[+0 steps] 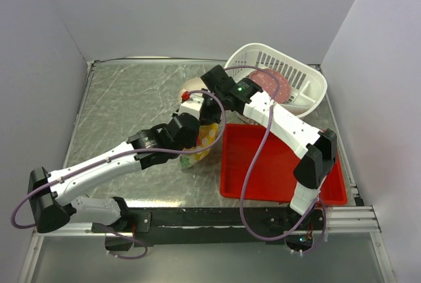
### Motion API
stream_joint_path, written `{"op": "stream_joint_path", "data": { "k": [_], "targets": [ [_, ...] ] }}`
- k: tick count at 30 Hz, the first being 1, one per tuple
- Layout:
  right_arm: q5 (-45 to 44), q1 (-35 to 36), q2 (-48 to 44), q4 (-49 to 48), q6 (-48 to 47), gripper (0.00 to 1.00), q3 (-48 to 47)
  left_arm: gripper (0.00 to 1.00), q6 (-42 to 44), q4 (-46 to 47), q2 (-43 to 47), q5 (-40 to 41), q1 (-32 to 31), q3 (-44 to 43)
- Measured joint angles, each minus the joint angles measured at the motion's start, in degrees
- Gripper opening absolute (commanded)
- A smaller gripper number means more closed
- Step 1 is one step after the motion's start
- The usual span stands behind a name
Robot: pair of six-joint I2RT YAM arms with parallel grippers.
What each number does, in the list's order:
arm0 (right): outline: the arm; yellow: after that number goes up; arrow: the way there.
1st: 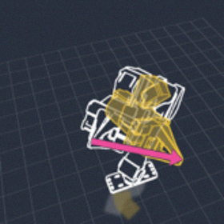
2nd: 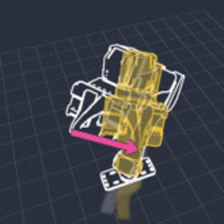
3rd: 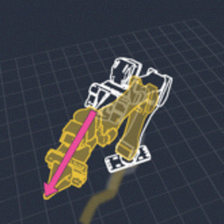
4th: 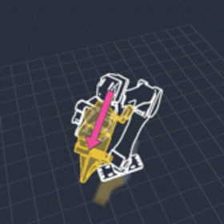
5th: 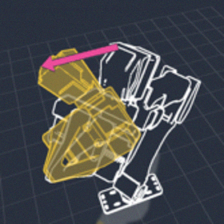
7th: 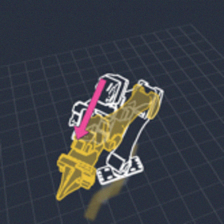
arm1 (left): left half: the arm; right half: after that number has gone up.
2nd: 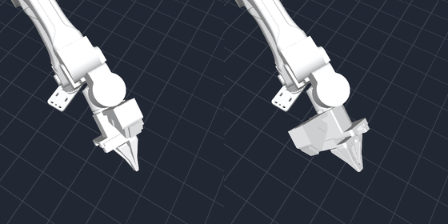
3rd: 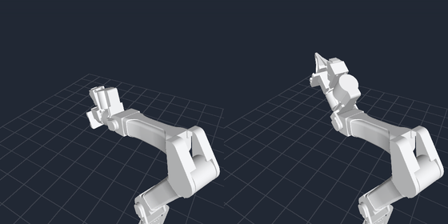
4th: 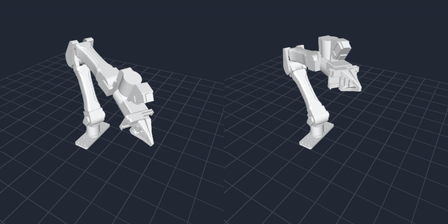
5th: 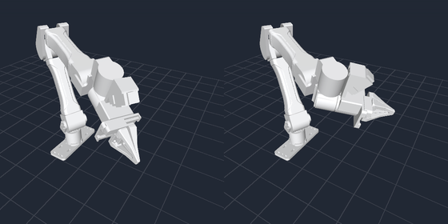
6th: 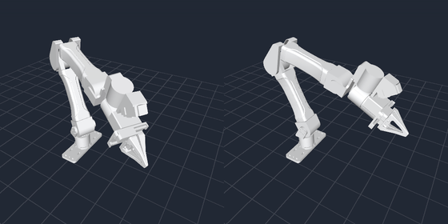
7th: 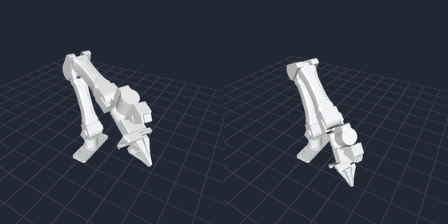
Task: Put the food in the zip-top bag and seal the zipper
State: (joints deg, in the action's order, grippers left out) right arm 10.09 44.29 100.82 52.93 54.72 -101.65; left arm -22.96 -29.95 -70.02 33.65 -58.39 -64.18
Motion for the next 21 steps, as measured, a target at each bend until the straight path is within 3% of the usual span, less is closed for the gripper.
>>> {"op": "stream_joint_path", "data": {
  "k": [2,4,7,8,12,16,21],
  "targets": [
    [-0.22,0.13,-0.11,0.20,0.07,0.00,0.00,0.22,0.44,0.87,-0.81,-0.59,0.50,0.24],
    [-0.55,0.15,-0.13,0.20,0.09,0.00,0.00,0.01,1.05,2.12,-1.64,-1.51,0.85,0.59],
    [-1.95,0.04,-0.13,0.35,-0.20,0.09,0.00,0.01,1.38,3.41,-1.86,-2.01,1.05,1.46],
    [-2.32,0.04,-0.13,0.31,-0.28,0.21,0.00,0.01,1.42,3.91,-1.86,-1.99,1.07,1.66],
    [-4.76,0.20,-0.31,0.50,-1.75,0.43,-0.02,0.01,1.25,7.50,-0.50,-2.62,1.25,4.39],
    [-8.63,0.31,-2.34,0.07,-5.18,0.50,0.00,0.01,1.11,8.98,2.78,-2.82,1.44,7.74],
    [-13.84,0.35,-6.84,-1.51,-8.74,0.47,-0.02,0.01,0.98,9.97,6.80,-2.82,1.60,10.08]
  ]
}}
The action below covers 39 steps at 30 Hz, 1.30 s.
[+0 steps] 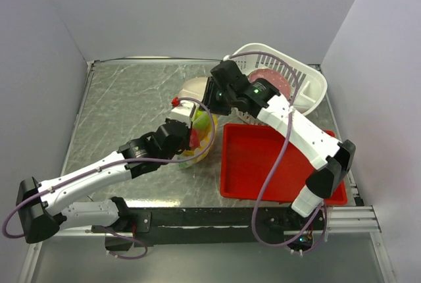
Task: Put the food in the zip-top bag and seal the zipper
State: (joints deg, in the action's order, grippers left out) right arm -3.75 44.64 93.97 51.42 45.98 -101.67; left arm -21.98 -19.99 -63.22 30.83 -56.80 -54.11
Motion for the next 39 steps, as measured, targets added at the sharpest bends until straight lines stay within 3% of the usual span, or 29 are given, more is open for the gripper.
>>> {"op": "stream_joint_path", "data": {
  "k": [6,14,25,39],
  "targets": [
    [-3.80,0.00,-1.20,-0.61,-2.08,0.37,-0.02,0.01,-0.20,0.63,1.05,0.00,0.09,1.14],
    [-5.44,0.42,3.15,-3.15,-3.58,0.41,0.90,0.01,-0.07,2.82,1.64,-0.17,0.09,2.36],
    [-5.64,1.53,5.84,-6.45,-4.37,0.42,9.42,0.01,0.20,3.43,1.44,-1.07,0.09,2.47],
    [-1.66,1.92,-5.05,-4.17,0.76,0.38,6.80,0.01,0.26,4.61,2.75,-2.05,0.15,3.32]
  ]
}}
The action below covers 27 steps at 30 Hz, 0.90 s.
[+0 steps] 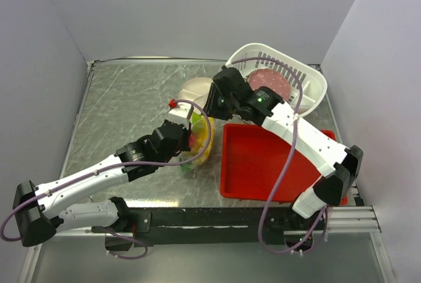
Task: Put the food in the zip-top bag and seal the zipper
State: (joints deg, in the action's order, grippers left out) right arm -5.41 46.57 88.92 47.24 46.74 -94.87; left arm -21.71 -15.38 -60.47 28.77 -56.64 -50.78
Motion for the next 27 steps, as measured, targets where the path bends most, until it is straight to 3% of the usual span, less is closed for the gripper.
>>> {"op": "stream_joint_path", "data": {
  "k": [12,27],
  "targets": [
    [7.89,0.48,6.60,2.99,8.61,0.41,-1.25,0.01,0.85,2.54,0.02,-1.99,0.02,1.64],
    [8.46,0.26,7.39,4.76,13.73,0.42,-2.49,0.01,1.55,3.37,0.02,-2.36,0.04,1.86]
  ]
}}
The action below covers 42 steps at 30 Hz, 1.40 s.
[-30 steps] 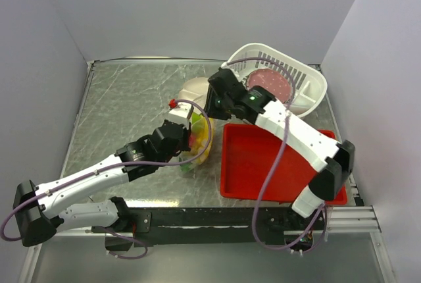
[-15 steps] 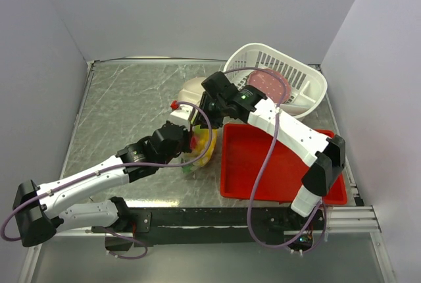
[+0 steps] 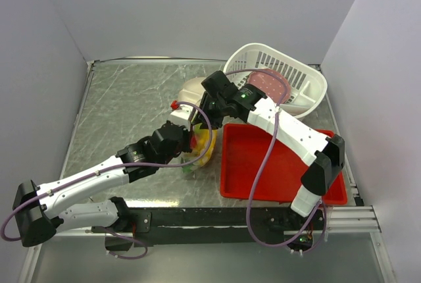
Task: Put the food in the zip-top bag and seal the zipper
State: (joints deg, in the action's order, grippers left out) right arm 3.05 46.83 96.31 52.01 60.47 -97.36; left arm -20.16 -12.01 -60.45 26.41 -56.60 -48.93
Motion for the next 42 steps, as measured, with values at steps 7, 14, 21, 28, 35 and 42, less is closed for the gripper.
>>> {"op": "stream_joint_path", "data": {
  "k": [7,14,21,28,35,42],
  "targets": [
    [0.07,-0.35,-0.48,0.22,0.87,0.42,0.35,0.01,-0.02,0.28,-0.07,-0.26,0.02,0.00],
    [1.01,-0.48,-2.80,0.00,1.49,0.42,1.33,0.01,-0.04,0.61,-0.07,-0.31,0.00,0.00],
    [1.97,-0.48,-3.39,-0.57,1.84,0.42,2.25,0.01,0.09,0.90,-0.07,-1.49,0.00,0.00],
    [2.84,-0.48,-2.71,-0.94,2.10,0.40,2.23,0.01,1.29,1.31,-0.24,-2.62,0.00,0.00],
    [3.72,-0.48,-1.53,-1.36,2.08,0.21,2.29,0.01,1.51,1.46,-0.28,-2.49,0.02,0.07],
    [5.22,-1.60,-1.53,-2.51,2.01,0.04,3.34,0.01,1.16,1.53,-0.26,-2.03,0.04,0.33]
  ]
}}
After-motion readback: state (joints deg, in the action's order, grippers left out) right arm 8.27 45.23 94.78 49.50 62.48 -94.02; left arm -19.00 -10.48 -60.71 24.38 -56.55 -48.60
